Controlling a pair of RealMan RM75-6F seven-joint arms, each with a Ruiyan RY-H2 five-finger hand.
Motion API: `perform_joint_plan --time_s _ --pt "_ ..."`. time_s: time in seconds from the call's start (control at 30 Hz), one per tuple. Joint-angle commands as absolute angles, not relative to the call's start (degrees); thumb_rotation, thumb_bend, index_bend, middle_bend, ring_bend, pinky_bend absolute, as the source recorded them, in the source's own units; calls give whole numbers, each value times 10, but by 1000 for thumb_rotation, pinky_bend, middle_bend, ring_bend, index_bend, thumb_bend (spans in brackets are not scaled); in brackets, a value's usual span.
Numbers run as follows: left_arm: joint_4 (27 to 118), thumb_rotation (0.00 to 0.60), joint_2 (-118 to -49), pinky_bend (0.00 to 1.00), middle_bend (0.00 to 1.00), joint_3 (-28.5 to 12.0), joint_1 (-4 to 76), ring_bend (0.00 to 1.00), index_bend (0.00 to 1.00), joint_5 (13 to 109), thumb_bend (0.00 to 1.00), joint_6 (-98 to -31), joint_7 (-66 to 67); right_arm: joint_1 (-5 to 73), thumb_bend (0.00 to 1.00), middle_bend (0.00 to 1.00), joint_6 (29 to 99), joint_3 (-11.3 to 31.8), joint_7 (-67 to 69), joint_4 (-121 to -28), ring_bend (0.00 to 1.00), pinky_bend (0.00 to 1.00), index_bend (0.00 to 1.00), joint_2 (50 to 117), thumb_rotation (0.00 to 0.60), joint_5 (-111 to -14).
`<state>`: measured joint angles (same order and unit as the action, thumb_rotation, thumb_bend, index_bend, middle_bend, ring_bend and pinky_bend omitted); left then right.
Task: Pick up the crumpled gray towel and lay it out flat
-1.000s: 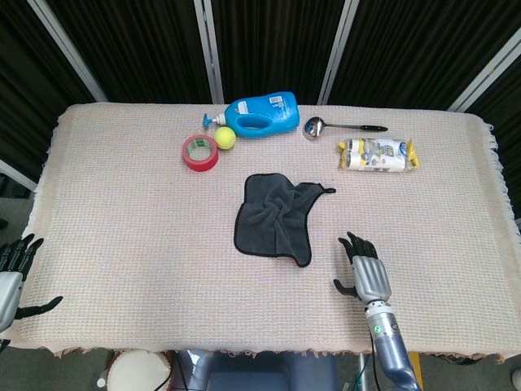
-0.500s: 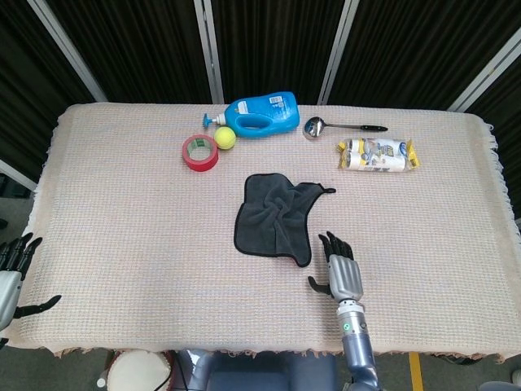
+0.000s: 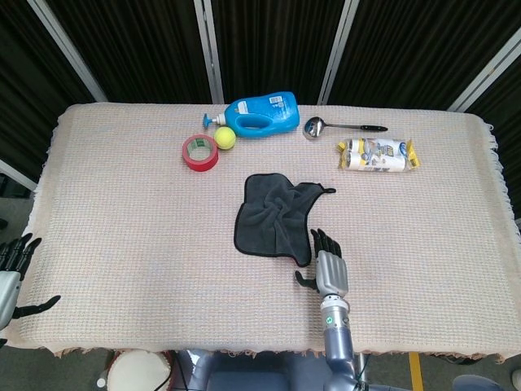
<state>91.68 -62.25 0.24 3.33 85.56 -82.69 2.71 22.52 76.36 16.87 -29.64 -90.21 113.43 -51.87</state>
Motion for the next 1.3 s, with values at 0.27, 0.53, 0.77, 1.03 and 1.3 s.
perform_joint_plan --time_s 0.27,0.53,0.77,1.03,1.3 --pt "915 600 -623 9 0 2 34 0 0 855 40 -826 23 236 312 0 772 181 -290 -865 0 36 0 1168 600 -506" --pt "914 600 -621 9 0 3 32 0 0 854 40 -827 21 241 311 0 781 178 -269 -812 0 36 162 1184 600 -536" --pt "916 600 -621 9 0 4 31 0 0 855 40 -831 21 241 311 7 791 181 -250 -781 0 36 213 1190 600 -558" --pt "918 600 -621 9 0 4 30 0 0 854 40 -831 25 232 312 30 793 190 -244 -786 0 36 260 1172 600 -557" --pt "921 600 -621 9 0 4 30 0 0 853 40 -829 29 225 312 120 788 192 -241 -798 0 36 439 1164 600 -549"
